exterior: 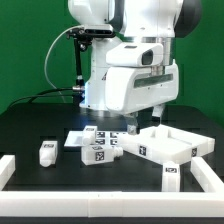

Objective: Assemble one leg

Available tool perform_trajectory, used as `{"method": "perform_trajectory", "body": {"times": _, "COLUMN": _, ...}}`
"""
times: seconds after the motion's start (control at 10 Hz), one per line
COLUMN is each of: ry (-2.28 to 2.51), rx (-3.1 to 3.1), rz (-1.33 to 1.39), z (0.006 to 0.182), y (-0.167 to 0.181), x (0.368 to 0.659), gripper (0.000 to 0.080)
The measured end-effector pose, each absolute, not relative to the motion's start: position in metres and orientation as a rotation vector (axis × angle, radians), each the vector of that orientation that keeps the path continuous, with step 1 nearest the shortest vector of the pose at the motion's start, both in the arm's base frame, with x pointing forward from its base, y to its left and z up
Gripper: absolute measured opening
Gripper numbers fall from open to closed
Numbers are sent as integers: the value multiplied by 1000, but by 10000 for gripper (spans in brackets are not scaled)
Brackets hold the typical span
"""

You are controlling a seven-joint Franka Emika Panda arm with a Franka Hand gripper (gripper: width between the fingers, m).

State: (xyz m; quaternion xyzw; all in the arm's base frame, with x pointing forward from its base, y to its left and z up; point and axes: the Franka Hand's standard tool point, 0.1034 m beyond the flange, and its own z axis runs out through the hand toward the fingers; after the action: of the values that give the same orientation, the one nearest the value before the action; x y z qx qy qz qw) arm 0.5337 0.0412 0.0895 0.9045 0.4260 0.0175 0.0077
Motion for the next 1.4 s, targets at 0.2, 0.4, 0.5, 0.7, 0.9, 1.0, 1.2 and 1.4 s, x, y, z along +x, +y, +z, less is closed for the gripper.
{"method": "perform_trajectory", "body": {"times": 0.2, "ry": 1332, "rx": 2828, "rz": 54, "z": 89, "y": 41, "x": 534, "gripper": 650}}
{"method": "perform_trajectory", "body": {"times": 0.4, "ry": 1332, "rx": 2828, "rz": 53, "z": 89, "y": 41, "x": 533, "gripper": 650}}
{"method": "perform_trajectory", "body": {"times": 0.5, "ry": 1205, "rx": 2891, "rz": 58, "z": 90, "y": 43, "x": 534, "gripper": 650}}
{"method": "perform_trajectory", "body": {"times": 0.7, "ry": 962, "rx": 2995, "rz": 63, "z": 93, "y": 47, "x": 539, "gripper": 650}}
{"method": "perform_trajectory", "body": {"times": 0.9, "ry": 752, "rx": 3076, "rz": 89, "z": 91, "y": 52, "x": 556, "gripper": 650}}
{"method": "perform_trajectory", "body": {"times": 1.0, "ry": 751, "rx": 3105, "rz": 108, "z": 92, "y": 43, "x": 561, "gripper": 650}}
{"method": "perform_trajectory", "body": {"times": 1.2, "ry": 747, "rx": 3106, "rz": 105, "z": 91, "y": 42, "x": 561, "gripper": 650}}
{"method": "perform_trajectory", "body": {"times": 1.4, "ry": 533, "rx": 3158, "rz": 94, "z": 88, "y": 48, "x": 566, "gripper": 650}}
